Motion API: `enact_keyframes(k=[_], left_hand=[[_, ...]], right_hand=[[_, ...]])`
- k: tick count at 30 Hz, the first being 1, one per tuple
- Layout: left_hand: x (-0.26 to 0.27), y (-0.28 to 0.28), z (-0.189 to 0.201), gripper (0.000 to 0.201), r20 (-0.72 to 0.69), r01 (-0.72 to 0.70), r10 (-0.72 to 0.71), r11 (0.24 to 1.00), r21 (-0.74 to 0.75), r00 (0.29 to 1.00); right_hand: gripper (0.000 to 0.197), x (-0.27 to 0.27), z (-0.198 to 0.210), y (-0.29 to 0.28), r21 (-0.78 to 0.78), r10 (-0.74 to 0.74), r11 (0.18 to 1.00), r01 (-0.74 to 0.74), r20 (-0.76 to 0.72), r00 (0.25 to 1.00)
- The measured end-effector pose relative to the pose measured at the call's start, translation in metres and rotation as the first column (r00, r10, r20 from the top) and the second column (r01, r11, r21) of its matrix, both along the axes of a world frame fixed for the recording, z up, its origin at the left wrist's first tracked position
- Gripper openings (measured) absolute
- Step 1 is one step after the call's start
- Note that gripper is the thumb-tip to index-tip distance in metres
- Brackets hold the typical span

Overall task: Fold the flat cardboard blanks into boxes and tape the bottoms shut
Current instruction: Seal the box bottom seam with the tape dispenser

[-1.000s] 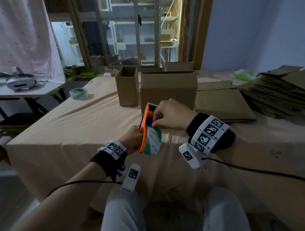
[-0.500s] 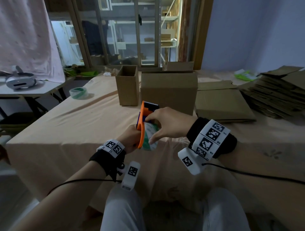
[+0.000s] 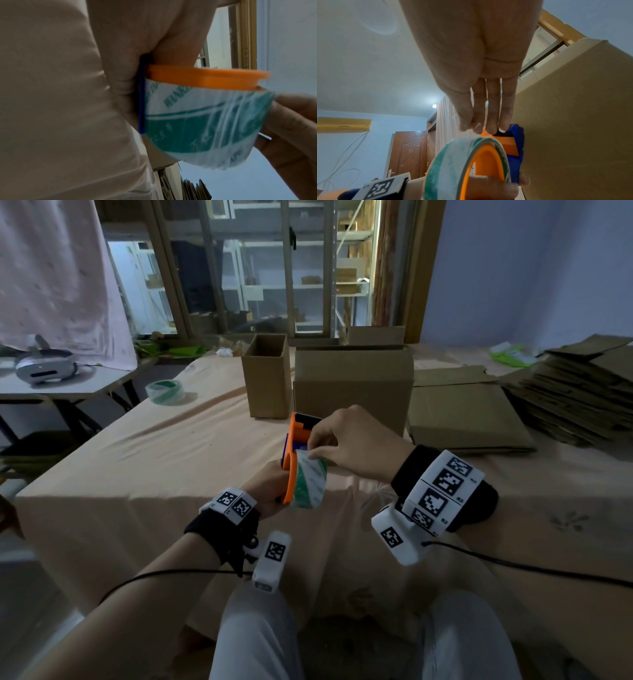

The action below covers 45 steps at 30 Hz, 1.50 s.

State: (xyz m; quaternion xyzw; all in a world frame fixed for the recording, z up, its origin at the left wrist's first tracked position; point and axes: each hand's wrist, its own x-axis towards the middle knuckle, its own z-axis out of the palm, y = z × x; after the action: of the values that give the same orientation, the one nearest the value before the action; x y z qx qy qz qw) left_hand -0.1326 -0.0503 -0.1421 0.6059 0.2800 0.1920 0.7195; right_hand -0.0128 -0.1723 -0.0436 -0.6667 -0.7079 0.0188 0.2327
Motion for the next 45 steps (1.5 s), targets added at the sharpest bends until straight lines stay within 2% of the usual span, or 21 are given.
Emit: enact_keyframes(k=[3,7,8,11,12,15,23,28,33,35,38,41,45], left_hand=[[-0.001,-0.001,0.001,0.011,-0.039,-0.001,0.002,1.000,0.023,0.999],[-0.001,-0.006,0.004,0.041,-0.075,-0.010,0.013,0.999,0.032,0.997],[-0.002,-0.007,0.004,0.039,-0.084,-0.014,0.016,0.999,0.029,0.996],[-0.001,-0.006,0.002,0.017,-0.103,-0.018,0.021,0.999,0.031,0.994],[-0.001,-0.006,0.002,0.016,-0.108,-0.022,0.026,0.999,0.037,0.994],[-0.001,-0.007,0.006,0.039,-0.116,-0.014,0.022,0.998,0.064,0.993],[-0.001,-0.009,0.004,0.034,-0.138,0.039,-0.021,0.991,0.128,0.990],[0.004,-0.009,0.007,0.033,-0.125,0.009,0.012,0.986,0.166,0.992],[0.002,-0.007,0.001,0.051,-0.151,0.030,0.002,0.977,0.210,0.989],[0.003,-0.008,0.001,0.044,-0.160,0.053,-0.017,0.973,0.225,0.987],[0.006,-0.009,0.001,0.024,-0.168,0.019,0.037,0.947,0.320,0.985],[0.005,-0.006,-0.005,0.022,-0.172,-0.014,0.078,0.937,0.349,0.982],[0.005,-0.005,-0.009,0.019,-0.169,-0.053,0.123,0.927,0.370,0.978]], right_hand=[[0.013,0.002,0.001,0.001,-0.014,-0.016,1.000,0.016,-0.017,1.000],[0.010,0.004,0.001,0.002,-0.051,-0.035,0.998,0.033,-0.042,0.999],[0.009,0.004,0.001,0.003,-0.055,-0.037,0.998,0.035,-0.047,0.998],[0.007,0.007,0.004,0.004,-0.075,-0.051,0.996,0.047,-0.062,0.997],[0.007,0.008,0.005,0.004,-0.079,-0.056,0.996,0.052,-0.060,0.997],[0.007,0.010,0.010,0.004,-0.085,-0.063,0.995,0.058,-0.065,0.996],[0.007,0.021,0.024,0.006,-0.089,-0.120,0.990,0.111,-0.102,0.987],[0.005,0.023,0.027,0.009,-0.102,-0.128,0.988,0.117,-0.101,0.987],[0.006,0.039,0.034,0.011,-0.059,-0.201,0.979,0.195,-0.119,0.972],[0.008,0.041,0.035,0.013,-0.061,-0.214,0.976,0.208,-0.104,0.971],[0.009,0.043,0.038,0.016,-0.114,-0.228,0.970,0.217,-0.091,0.969],[0.011,0.047,0.038,0.016,-0.183,-0.240,0.959,0.215,-0.127,0.962],[0.010,0.046,0.034,0.018,-0.181,-0.261,0.956,0.229,-0.182,0.948]])
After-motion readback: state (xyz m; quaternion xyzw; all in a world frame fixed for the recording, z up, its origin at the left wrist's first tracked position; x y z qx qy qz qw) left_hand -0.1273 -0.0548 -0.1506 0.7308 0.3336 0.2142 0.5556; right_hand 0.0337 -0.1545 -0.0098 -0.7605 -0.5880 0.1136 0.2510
